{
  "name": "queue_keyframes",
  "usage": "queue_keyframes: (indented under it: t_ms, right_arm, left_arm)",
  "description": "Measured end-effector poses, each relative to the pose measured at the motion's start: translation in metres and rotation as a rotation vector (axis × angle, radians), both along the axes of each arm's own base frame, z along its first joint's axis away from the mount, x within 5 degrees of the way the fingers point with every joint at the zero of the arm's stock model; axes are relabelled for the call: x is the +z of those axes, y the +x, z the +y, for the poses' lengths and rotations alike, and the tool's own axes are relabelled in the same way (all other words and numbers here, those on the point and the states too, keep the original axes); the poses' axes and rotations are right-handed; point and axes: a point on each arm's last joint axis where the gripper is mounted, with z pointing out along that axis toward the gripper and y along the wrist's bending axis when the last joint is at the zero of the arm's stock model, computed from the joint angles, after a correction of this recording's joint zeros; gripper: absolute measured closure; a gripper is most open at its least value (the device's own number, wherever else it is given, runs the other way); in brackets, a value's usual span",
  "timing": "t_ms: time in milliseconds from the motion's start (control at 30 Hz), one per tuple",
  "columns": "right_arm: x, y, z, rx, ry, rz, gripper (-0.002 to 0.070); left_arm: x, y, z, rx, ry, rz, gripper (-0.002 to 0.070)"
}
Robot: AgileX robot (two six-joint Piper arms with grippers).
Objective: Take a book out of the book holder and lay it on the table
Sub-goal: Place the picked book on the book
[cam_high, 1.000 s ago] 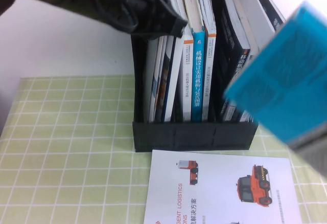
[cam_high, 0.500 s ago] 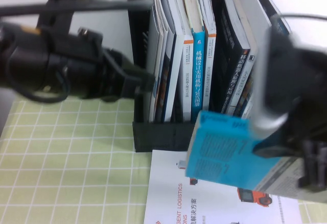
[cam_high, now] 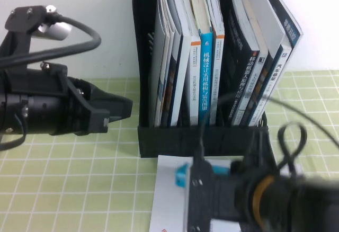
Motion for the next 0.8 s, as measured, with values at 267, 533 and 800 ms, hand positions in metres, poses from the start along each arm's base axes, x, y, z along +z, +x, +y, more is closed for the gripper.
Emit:
queue_keyframes:
  t_ms: [267,533,800]
  right_arm:
    - [-0.064,-0.006,0.002,-0.005,0.013,0.052,0.0476]
    - [-0.092,0.001,0.015,0.094,-0.02,0.009,0.0476]
    - [-0.1,0.004,0.025,0.21,-0.012,-0.018,0.0476]
  left_arm:
    - [0.004,-0.005,0.001,-0.011,-0.005,-0.023,0.0678]
    - [0.004,-0.005,0.001,-0.016,-0.002,-0.019,0.0677]
    - [0.003,-0.005,0.001,-0.019,-0.001,-0.016,0.0677]
